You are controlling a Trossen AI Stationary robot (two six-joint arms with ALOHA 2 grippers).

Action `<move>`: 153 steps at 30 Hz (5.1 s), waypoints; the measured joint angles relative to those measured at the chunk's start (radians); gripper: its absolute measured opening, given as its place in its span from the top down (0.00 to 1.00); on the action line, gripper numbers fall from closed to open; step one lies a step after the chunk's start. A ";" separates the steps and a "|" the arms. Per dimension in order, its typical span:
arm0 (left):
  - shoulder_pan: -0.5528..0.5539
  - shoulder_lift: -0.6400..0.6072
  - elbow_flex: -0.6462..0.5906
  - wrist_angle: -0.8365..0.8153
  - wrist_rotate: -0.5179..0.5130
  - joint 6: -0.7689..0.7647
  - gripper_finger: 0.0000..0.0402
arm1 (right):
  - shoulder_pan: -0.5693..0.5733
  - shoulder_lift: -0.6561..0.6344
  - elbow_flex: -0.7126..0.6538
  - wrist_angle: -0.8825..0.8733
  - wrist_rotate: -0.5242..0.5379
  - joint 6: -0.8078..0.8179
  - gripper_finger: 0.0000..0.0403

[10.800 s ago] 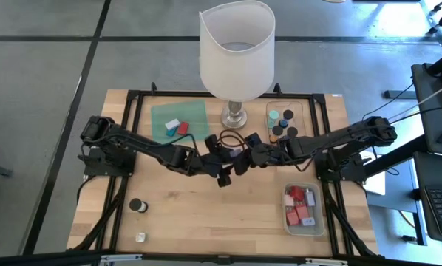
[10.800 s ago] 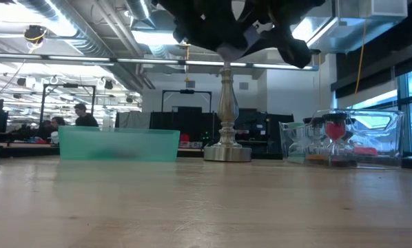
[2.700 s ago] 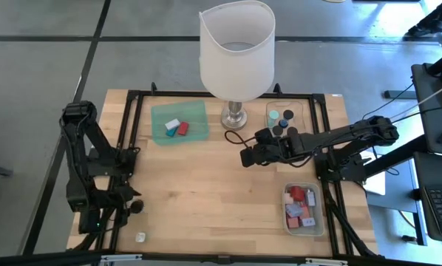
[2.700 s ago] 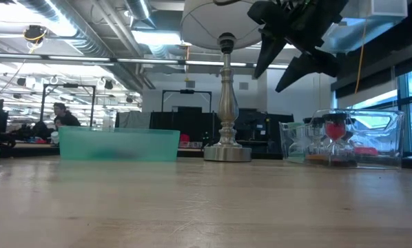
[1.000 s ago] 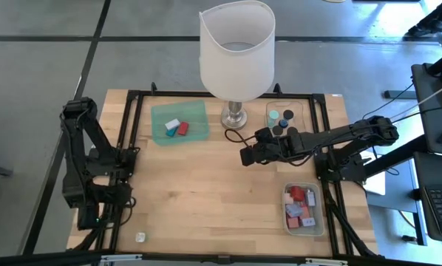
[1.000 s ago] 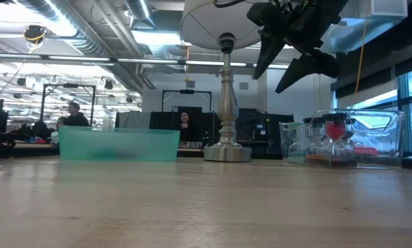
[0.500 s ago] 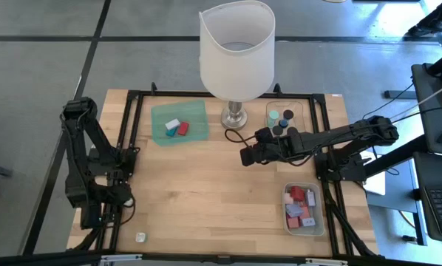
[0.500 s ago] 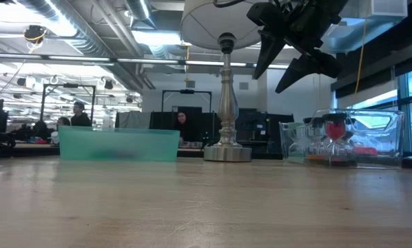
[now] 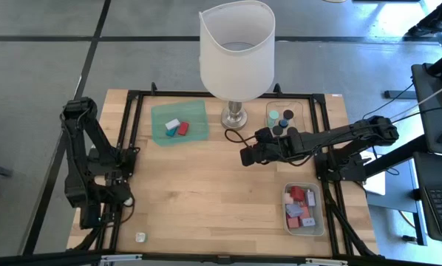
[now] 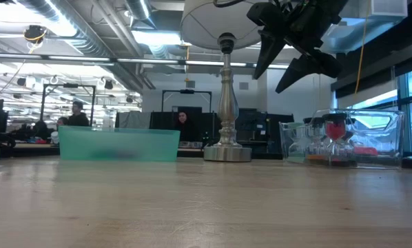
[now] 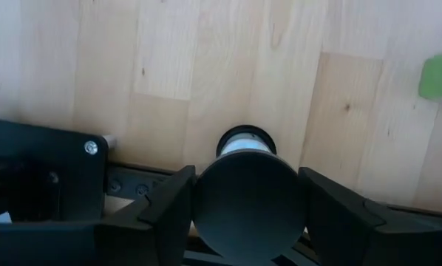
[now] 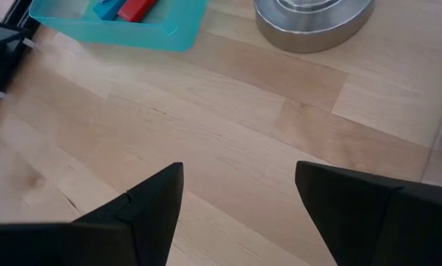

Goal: Pick & Place Office items
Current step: Put the white hourglass into the transparent bin

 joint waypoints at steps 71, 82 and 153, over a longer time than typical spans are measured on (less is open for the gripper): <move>0.733 -0.036 0.365 0.731 -1.118 1.444 0.47 | -0.084 0.000 0.000 1.112 -0.343 -0.261 0.16; 0.753 -0.036 0.365 0.989 -1.065 1.713 0.47 | -0.117 0.000 0.000 1.242 -0.450 -0.196 0.13; 0.994 -0.010 0.366 1.277 -0.639 1.905 0.41 | -0.149 -0.001 0.000 1.288 -0.445 -0.226 0.47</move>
